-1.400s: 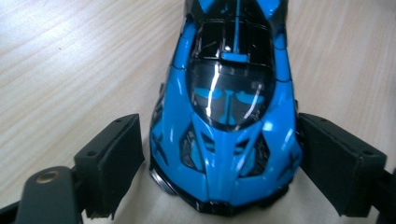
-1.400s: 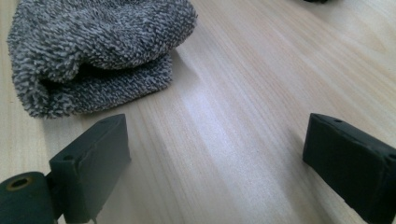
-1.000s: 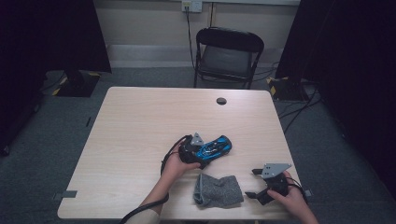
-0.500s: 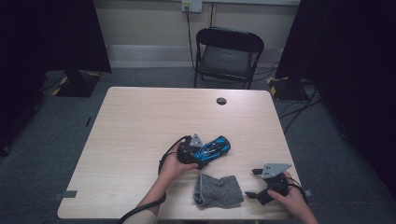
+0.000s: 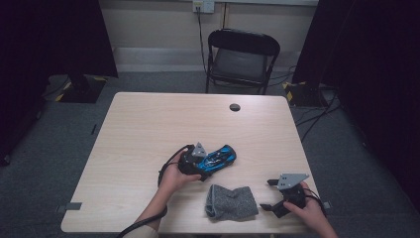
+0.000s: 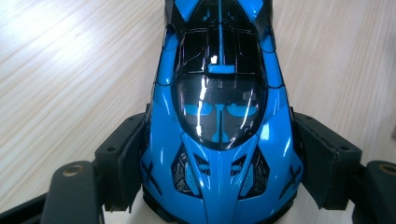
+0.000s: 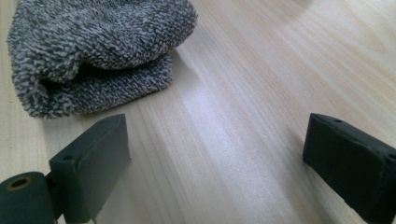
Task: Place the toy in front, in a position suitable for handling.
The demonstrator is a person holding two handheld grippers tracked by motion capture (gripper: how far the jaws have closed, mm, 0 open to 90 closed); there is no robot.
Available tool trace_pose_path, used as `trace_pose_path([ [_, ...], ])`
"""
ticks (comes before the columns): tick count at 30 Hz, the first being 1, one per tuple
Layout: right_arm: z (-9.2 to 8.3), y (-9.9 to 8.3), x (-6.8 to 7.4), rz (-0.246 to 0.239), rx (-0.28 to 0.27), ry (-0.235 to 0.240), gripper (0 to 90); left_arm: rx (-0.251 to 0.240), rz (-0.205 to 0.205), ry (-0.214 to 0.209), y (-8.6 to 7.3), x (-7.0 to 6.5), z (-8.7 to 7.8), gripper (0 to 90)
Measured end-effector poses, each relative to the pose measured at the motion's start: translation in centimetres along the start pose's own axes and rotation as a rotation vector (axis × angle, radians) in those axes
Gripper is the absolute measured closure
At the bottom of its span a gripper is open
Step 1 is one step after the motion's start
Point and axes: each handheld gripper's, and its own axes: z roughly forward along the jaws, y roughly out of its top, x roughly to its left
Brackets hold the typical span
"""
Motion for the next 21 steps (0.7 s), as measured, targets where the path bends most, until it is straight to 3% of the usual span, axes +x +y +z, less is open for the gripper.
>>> trace_pose_path([
  [6,0.0,0.0,0.0,0.0,0.0,0.0,6.4,-0.01,-0.025,0.03,-1.3,0.6,-1.4,25.4],
  [21,0.0,0.0,0.0,0.0,0.0,0.0,6.4,-0.002,-0.047,0.056,-3.9,1.0,-4.5,25.5],
])
